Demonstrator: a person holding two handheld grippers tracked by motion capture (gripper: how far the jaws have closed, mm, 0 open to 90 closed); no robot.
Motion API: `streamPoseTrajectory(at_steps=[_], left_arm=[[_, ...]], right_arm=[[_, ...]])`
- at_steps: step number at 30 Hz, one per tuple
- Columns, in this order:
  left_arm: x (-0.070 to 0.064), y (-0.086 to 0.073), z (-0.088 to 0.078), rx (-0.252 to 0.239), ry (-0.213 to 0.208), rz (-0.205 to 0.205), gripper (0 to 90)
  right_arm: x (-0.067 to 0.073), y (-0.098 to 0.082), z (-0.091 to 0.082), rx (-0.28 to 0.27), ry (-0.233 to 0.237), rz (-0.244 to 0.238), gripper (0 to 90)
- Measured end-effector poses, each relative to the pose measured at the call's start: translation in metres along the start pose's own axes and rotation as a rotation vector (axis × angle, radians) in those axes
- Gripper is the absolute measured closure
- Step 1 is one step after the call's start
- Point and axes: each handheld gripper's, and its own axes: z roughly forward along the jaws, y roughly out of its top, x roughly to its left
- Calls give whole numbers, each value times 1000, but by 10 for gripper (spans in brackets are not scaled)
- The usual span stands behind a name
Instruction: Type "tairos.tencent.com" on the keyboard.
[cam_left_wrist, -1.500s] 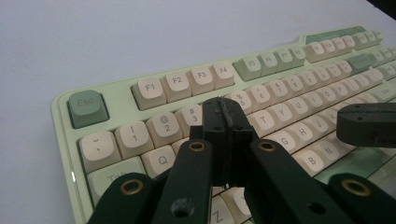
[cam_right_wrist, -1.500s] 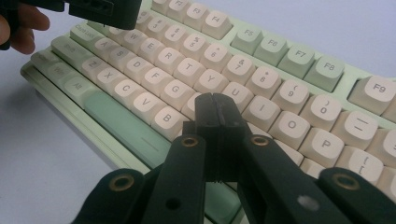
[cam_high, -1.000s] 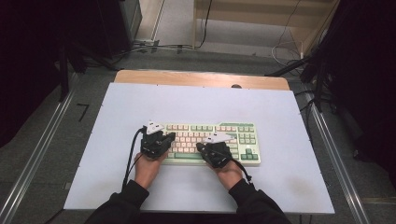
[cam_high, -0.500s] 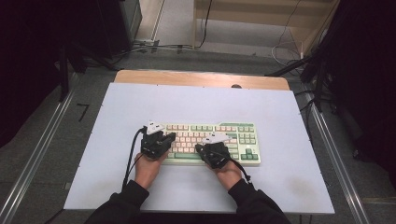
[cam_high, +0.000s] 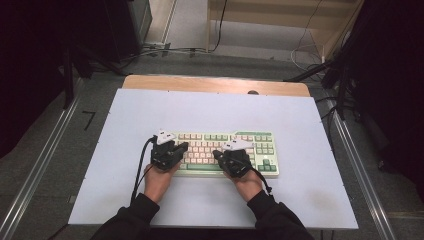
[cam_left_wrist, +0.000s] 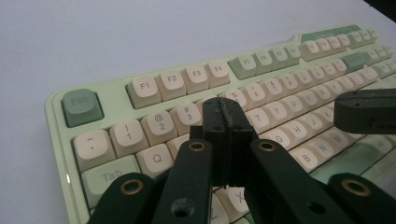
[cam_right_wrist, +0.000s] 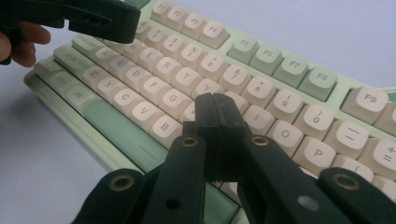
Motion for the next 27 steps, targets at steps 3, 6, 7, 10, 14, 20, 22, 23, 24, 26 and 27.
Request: streamPoseTrajectory(at_steps=[3,6,7,10,14,20,22,23,24,26,27], left_arm=[[0,0,0,0,-1,1,900],[-1,0,0,0,-3,0,900],[-1,0,0,-1,-3,0,900],[-1,0,0,-2,-3,2,900],[-1,-1,0,0,-4,2,900],[-1,-1,-1,-1,-5,3,900],[-2,-1,-1,0,-5,3,900],[-2,-1,-1,0,-5,5,900],[-2,-1,-1,1,-5,5,900],[-2,-1,-1,1,-6,5,900],[-2,-1,-1,2,-6,5,900]], right_arm=[[-2,1,-1,-6,-2,-1,870],[-3,1,-2,-8,-5,5,870],[-3,1,-2,-7,-6,3,870],[-4,1,-3,-11,-7,8,870],[-4,2,-3,-12,-9,10,870],[-5,2,-4,-17,-10,9,870],[-5,3,-4,-18,-10,13,870],[-6,3,-4,-18,-11,13,870],[-6,3,-5,-19,-10,13,870],[-6,3,-5,-20,-11,12,870],[-6,3,-5,-22,-12,12,870]])
